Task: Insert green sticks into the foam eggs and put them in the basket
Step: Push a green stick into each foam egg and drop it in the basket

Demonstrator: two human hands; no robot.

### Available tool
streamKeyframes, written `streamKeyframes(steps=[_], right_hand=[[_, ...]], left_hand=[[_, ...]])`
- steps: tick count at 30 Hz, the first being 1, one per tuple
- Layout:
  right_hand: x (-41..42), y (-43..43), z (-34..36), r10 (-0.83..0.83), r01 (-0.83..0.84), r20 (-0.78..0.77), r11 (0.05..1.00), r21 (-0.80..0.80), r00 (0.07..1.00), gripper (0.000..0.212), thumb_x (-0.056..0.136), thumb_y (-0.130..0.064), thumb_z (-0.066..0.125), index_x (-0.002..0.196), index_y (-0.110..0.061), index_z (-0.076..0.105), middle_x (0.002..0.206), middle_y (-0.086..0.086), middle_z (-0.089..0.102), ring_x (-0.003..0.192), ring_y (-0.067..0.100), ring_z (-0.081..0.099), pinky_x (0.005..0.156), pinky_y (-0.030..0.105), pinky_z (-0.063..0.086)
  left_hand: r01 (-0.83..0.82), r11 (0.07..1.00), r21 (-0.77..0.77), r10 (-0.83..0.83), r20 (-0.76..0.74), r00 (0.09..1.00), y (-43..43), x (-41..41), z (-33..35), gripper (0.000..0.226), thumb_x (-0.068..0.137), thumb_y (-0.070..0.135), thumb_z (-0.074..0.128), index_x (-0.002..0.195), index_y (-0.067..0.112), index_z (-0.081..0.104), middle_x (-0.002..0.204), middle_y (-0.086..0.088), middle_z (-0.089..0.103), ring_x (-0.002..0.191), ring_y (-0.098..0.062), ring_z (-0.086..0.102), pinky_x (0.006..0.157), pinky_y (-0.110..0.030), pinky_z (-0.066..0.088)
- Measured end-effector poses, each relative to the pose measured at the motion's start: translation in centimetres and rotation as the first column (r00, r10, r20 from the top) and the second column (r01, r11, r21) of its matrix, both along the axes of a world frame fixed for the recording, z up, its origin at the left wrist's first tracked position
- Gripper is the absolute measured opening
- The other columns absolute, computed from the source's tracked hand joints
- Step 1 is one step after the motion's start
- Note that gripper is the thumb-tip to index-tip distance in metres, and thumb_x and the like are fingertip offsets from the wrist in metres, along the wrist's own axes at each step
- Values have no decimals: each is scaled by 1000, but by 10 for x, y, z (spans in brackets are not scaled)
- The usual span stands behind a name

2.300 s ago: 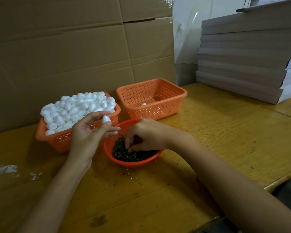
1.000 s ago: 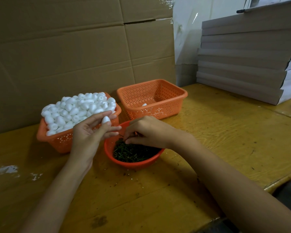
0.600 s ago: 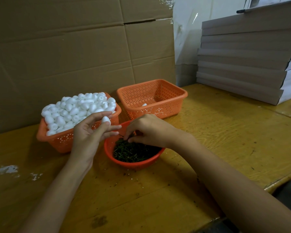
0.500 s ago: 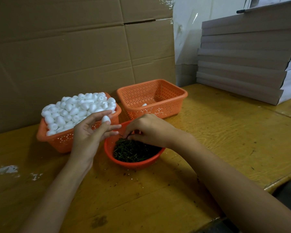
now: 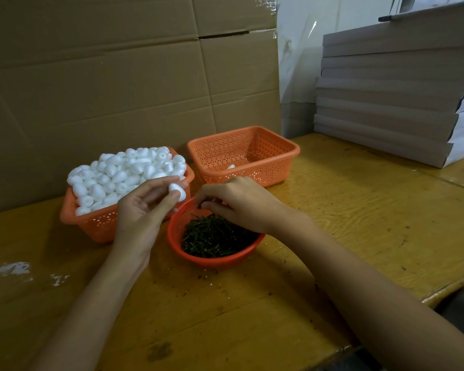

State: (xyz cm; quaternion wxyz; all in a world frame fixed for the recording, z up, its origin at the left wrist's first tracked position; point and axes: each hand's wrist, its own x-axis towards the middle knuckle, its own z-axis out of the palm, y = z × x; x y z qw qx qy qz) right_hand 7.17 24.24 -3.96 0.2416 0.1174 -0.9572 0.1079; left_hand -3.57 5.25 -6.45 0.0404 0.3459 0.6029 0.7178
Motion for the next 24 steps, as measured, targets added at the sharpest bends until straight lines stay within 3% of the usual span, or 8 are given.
streamKeyframes(steps=[9,18,24], right_hand=[[-1,1,-4,25,-33,-101,996,-80,995,18,103,-24,66,113,-10,62,97,-2,76,87,19,72,71,44,53],[0,4,-3,23,-48,-129,979,-199,991,13,100,-22,70,106,-11,66,90,-7,78,81,15,73,73,45,53],[0,4,-4,39,-67,-150,980,-188,988,14,97,-21,74,102,-11,66,87,-3,74,77,18,70,70,45,53]], left_hand=[[18,1000,22,-19,32,999,2,3,2,29,93,0,74,98,27,83,107,-10,82,95,-21,79,78,-23,62],[18,1000,21,-19,51,999,1,4,2,19,91,-3,74,98,14,79,108,-13,80,94,-28,78,82,-29,65],[27,999,35,-30,74,997,2,6,4,16,89,-3,75,100,9,76,106,-16,79,94,-28,77,80,-29,64]])
